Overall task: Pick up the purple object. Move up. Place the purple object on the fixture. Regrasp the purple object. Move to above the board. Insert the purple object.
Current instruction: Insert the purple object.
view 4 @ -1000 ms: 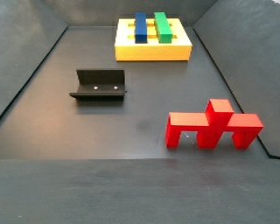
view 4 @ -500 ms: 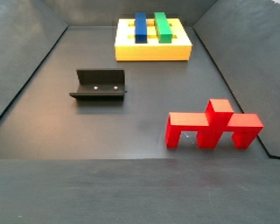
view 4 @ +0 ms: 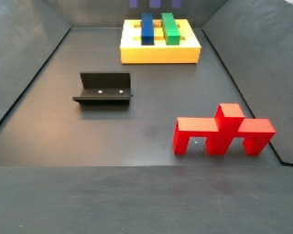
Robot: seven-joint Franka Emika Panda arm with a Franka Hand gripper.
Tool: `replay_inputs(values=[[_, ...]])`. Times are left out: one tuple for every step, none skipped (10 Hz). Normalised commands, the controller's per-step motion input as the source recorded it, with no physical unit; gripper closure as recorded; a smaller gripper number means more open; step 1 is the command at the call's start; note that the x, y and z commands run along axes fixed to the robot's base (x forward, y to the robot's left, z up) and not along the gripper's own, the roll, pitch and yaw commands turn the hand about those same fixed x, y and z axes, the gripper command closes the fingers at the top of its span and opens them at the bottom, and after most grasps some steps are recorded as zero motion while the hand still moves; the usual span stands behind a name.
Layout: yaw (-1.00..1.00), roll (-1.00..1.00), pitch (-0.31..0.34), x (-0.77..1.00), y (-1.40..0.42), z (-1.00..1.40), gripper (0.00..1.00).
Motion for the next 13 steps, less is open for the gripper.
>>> replay_inputs(values=[[-0.11,0.00,0.000,-0.10,0.00,-0.40,1.00],[-0.06,0.00,-0.026,-0.04,-0.07,-0.30,1.00],[-0.05,0.01,0.000,-0.06,-0.08,-0.18,1.00],[0.00,-0.04,-0.011,-0.07,-0.17,-0.09,1.00],[0.00,0.00,0.000,0.00,-0.25,-0.15,1.00],[0.00,0.00,-0.006,0.00,-0.20,-0.19,1.00],[0.00,0.00,0.000,0.03,-0.14,-0.11,1.00],[0.00,0.00,0.000,0.12,-0.01,-0.17,1.00],[0.00,0.02,0.020,0.26,0.00,-0.10,1.00],[0.01,0.04,0.009,0.22,0.02,-0.13,1.00],[0.00,0.02,0.000,0.09,0.00,-0.18,1.00],[0.00,0.06,0.003,0.00,0.00,-0.18,1.00],[-0.02,0.07,0.041,-0.05,0.01,-0.09,1.00]])
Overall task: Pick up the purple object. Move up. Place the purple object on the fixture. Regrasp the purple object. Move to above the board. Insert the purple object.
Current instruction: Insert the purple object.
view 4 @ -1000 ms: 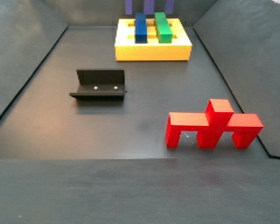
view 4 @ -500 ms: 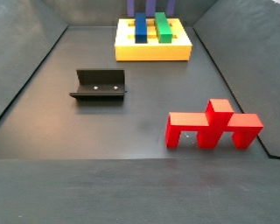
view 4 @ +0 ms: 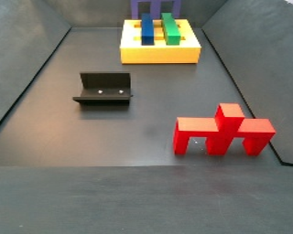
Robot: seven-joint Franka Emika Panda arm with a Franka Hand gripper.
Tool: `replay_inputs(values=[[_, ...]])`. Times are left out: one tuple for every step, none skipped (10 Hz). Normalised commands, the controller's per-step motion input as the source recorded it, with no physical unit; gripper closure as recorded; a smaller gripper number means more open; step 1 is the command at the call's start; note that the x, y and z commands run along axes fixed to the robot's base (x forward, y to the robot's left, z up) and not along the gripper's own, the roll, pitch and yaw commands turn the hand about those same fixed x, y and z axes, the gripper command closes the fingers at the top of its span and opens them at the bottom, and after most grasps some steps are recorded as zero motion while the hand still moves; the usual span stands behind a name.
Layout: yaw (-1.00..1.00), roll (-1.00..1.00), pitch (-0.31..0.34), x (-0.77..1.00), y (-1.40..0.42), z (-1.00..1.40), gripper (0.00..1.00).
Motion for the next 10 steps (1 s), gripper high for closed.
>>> replay_inputs(values=[[-0.02,0.00,0.044,0.00,0.00,0.06,1.00],[0.00,0.00,0.053,0.00,0.00,0.12,1.00],[0.00,-0.02,0.047,0.00,0.00,0.13,1.00],[0.00,-0.03,0.033,0.00,0.00,0.09,1.00],[-0.02,0.00,0.031,0.00,0.00,0.00,1.00],[-0.04,0.00,0.019,-0.11,0.01,0.00,1.00],[-0.07,0.01,0.027,-0.17,0.05,0.00,1.00],[-0.09,0.00,0.000,-0.35,0.00,0.09,1.00],[-0.06,0.00,0.000,-0.16,0.00,0.00,1.00],[0.00,0.00,-0.036,0.00,0.00,-0.07,1.00]])
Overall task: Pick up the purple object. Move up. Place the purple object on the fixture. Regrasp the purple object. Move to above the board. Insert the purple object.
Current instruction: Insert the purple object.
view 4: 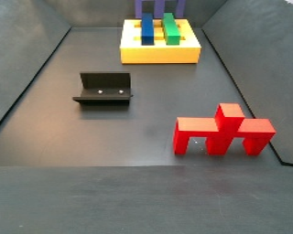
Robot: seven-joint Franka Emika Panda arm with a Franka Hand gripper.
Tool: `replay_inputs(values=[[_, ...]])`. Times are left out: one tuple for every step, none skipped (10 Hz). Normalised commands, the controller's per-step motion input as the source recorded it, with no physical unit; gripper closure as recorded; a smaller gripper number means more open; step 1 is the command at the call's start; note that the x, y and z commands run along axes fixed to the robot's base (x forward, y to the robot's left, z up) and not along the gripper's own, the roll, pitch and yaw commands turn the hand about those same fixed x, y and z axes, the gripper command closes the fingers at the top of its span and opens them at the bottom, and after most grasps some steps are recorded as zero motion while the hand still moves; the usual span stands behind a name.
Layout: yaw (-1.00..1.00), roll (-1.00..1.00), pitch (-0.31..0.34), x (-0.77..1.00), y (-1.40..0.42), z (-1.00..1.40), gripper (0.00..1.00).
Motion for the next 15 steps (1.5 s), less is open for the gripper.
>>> replay_inputs(values=[[0.01,0.00,-0.046,0.16,0.00,-0.24,1.00],[0.00,0.00,0.000,0.26,0.00,-0.08,1.00],[0.00,-0.03,0.000,0.16,0.00,0.00,1.00],[0.00,-0.02,0.000,0.00,0.00,0.00,1.00],[-0.01,0.00,0.000,-0.11,0.03,0.00,1.00],[-0.04,0.00,0.000,-0.17,0.00,0.06,1.00],[-0.01,0.00,0.013,-0.01,0.00,0.16,1.00],[0.00,-0.02,0.020,0.00,0.00,0.26,1.00],[-0.01,0.00,0.013,0.00,-0.01,0.20,1.00],[0.00,0.00,0.000,0.02,0.00,0.04,1.00],[0.00,0.00,0.000,0.00,0.00,-0.03,1.00],[0.00,0.00,-0.017,0.18,0.00,-0.16,1.00],[0.00,0.00,-0.019,0.15,0.00,-0.18,1.00],[0.00,0.00,0.000,0.00,0.00,-0.03,1.00],[0.00,0.00,0.000,-0.20,0.05,0.00,1.00]])
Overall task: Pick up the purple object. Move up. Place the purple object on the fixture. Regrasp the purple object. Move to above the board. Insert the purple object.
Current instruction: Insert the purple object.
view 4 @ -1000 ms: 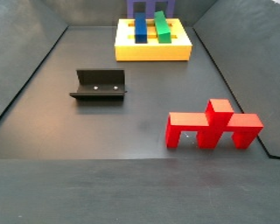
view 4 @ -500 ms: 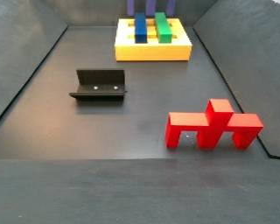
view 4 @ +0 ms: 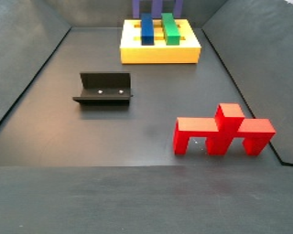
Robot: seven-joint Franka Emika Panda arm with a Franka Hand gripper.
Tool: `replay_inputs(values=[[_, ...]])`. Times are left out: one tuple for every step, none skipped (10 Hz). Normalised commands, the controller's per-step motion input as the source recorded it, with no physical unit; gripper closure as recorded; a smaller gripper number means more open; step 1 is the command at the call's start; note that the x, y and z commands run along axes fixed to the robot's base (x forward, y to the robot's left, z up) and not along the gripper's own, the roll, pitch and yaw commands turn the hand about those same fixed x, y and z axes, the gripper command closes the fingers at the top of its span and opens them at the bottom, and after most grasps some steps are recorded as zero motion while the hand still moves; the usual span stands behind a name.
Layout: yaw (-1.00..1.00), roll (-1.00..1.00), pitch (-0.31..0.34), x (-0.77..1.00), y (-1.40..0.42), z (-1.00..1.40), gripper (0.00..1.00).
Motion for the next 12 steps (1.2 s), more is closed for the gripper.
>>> replay_inputs(values=[[-0.04,0.00,0.000,-0.17,0.00,0.00,1.00],[-0.02,0.00,0.000,-0.03,0.00,-0.02,1.00],[0.00,0.00,-0.009,0.13,-0.01,-0.20,1.00],[0.00,0.00,0.000,0.21,0.00,-0.21,1.00],[0.00,0.00,0.000,0.24,0.00,-0.13,1.00],[0.00,0.00,0.000,0.04,0.00,-0.07,1.00],[0.00,0.01,0.000,0.00,0.00,-0.04,1.00],[-0.01,0.01,0.000,-0.02,0.00,-0.05,1.00],[-0.04,0.07,0.003,-0.08,0.00,-0.13,1.00],[-0.04,0.09,0.003,-0.09,0.00,-0.16,1.00],[-0.01,0.10,0.000,-0.05,0.00,-0.24,1.00],[0.00,0.07,0.000,0.00,0.00,-0.25,1.00]])
